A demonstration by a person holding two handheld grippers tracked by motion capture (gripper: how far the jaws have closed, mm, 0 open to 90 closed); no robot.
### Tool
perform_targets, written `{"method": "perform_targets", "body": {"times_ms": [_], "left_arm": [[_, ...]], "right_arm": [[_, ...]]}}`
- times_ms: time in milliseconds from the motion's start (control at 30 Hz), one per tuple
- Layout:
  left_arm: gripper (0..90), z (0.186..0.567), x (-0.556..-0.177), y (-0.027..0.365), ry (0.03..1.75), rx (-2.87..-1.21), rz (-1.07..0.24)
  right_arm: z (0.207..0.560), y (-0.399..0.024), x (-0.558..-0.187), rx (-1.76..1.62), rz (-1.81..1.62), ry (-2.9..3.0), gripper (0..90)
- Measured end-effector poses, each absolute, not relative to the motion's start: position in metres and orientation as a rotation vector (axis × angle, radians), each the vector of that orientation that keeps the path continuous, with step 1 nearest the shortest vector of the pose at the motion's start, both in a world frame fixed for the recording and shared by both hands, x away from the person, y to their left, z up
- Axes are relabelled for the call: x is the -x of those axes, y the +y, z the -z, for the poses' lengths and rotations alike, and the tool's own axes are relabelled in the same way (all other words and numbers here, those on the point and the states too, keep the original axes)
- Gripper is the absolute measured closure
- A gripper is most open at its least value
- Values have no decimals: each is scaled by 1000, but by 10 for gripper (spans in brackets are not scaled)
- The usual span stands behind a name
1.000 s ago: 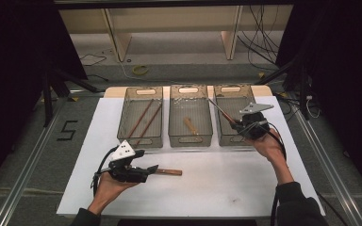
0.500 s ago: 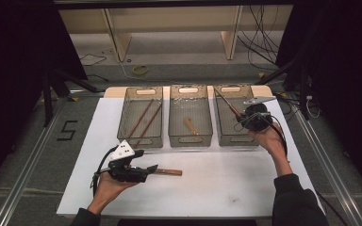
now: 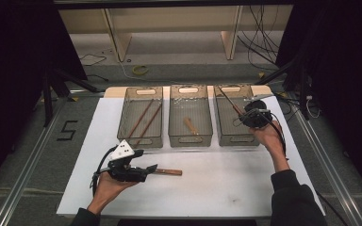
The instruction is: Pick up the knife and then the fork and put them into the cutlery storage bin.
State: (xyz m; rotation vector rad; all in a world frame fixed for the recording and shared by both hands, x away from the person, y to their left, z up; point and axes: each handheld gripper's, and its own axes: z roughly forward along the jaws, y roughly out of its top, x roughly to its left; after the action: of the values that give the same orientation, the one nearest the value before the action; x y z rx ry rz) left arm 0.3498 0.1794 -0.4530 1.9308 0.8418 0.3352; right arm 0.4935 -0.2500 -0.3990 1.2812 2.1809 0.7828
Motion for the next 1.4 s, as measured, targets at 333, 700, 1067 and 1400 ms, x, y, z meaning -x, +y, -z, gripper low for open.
{"method": "perform_targets", "body": {"times_ms": [333,700,1067,1400], "left_arm": [[196,453,-350,180,842,-1931,-332],[197,453,-350,180,845,-1930,-331],[199,453,-350,180,847,-1932,-333],[199,452,-352,181,847,-1947,-335]], "right_arm": [[404,-247,-499,-1323,-746,2183,815],[411,-246,-504,-1364,-712,2190,811],[411,-240,-503,-1326,-746,2221,682],[399,-240,-490,-1283,-841,2228,550]]}}
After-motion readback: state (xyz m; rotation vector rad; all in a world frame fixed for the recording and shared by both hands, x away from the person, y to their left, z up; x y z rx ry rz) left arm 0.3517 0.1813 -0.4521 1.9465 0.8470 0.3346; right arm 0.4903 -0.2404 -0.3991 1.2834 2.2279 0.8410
